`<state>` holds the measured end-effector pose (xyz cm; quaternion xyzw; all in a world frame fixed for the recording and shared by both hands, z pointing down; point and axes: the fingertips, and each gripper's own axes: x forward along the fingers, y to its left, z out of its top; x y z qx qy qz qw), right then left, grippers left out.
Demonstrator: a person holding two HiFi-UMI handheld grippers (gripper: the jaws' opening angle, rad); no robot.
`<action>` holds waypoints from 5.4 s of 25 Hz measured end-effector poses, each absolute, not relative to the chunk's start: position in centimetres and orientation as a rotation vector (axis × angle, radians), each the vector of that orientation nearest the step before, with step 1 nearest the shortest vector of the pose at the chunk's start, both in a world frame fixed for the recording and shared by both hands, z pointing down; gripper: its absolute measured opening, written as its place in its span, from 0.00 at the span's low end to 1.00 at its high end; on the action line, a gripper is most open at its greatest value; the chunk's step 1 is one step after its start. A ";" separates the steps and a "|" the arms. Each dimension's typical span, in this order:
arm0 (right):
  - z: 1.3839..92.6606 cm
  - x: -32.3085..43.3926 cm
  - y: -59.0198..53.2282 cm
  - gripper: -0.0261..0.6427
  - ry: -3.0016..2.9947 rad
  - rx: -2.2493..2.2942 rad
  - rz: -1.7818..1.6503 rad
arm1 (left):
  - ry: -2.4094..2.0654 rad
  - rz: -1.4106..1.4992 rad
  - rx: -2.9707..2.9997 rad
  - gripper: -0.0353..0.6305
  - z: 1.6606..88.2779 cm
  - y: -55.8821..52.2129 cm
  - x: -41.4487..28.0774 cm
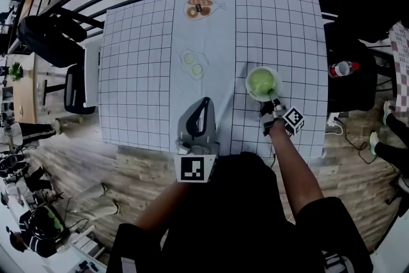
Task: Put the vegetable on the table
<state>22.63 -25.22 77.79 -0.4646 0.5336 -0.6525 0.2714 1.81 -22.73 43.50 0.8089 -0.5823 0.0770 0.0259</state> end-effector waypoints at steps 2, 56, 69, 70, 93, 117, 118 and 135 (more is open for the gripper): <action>78.0 22.6 -25.2 0.07 1.426 -1.272 -1.767 | -1.789 0.220 2.499 0.06 43.3 -22.6 1.8; 66.4 13.3 -11.5 0.11 1.766 -1.508 -1.683 | -1.670 -0.014 2.538 0.06 41.2 -10.2 -7.2; 58.3 9.0 -10.0 0.08 1.847 -1.482 -1.525 | -1.625 -0.045 2.540 0.06 41.2 -9.0 -8.0; 57.6 8.8 -10.0 0.08 1.860 -1.478 -1.512 | -1.619 -0.051 2.546 0.06 41.1 -9.1 -7.8; 43.6 2.5 -9.3 0.04 2.553 -1.659 -0.744 | -1.607 -0.114 2.596 0.06 40.0 -9.3 -8.1; 41.1 -3.1 -11.1 0.04 2.757 -1.665 -0.415 | -1.663 -0.089 2.519 0.06 39.6 -12.6 -10.8; 41.1 -3.0 -11.3 0.04 2.752 -1.670 -0.407 | -1.659 -0.088 2.522 0.06 39.7 -12.8 -10.6; 39.9 -2.2 -13.3 0.03 2.739 -1.702 -0.329 | -1.631 -0.072 2.569 0.06 39.1 -14.3 -8.9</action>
